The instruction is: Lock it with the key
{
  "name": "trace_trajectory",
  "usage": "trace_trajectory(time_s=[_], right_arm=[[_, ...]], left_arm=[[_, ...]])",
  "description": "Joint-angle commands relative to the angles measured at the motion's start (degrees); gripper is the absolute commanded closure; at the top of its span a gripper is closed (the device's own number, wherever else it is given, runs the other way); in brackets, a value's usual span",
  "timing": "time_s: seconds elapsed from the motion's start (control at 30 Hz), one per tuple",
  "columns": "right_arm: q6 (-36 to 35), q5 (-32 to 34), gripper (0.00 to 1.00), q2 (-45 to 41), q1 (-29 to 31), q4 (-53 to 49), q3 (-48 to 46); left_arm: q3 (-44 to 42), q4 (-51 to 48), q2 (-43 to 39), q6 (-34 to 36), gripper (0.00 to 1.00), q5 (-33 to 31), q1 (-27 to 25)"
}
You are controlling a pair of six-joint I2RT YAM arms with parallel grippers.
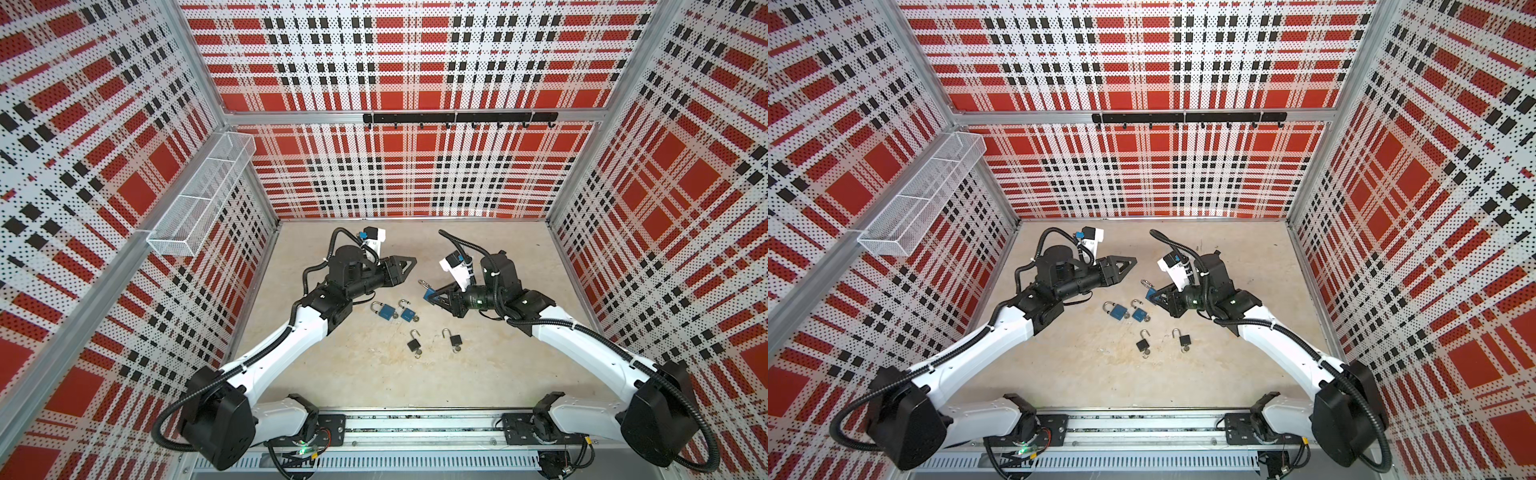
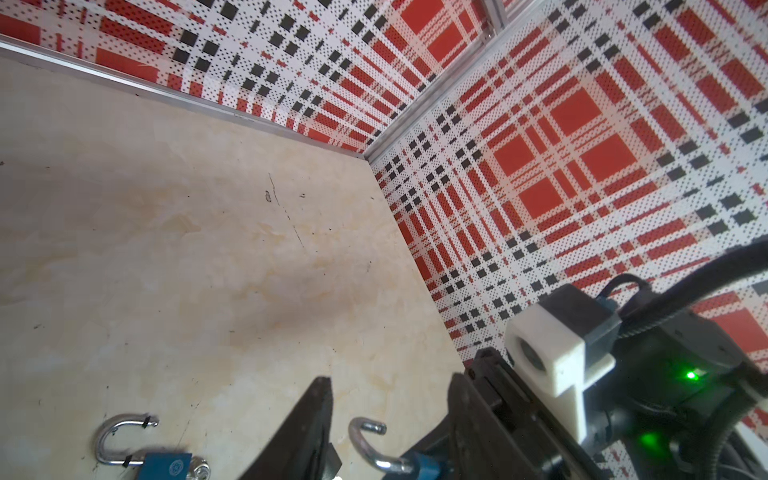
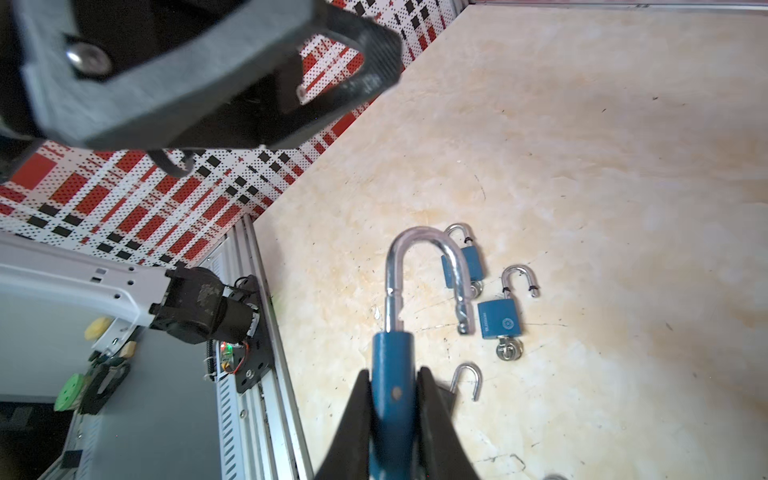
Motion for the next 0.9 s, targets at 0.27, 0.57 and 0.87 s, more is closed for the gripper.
trace_trajectory(time_s=[0.27,0.57,0.87], right_arm=[[-2.00,-2.42,1.00,-2.92,0.08,-4.05,4.94],[-2.53,-4.25,1.00,-0.70,-0.01,-6.41,7.41],[-1.59,-6.74,1.00,1.48,-0.76,-6.31,8.98]], left_arm=[[1.88,4.04,4.84,1.79,0.57,14.88,-0.01],[-0.70,5.65,3.03,0.16,0.59,19.39,0.99],[-2.78,6.02,1.52,-0.22,0.61,21.39,2.06]])
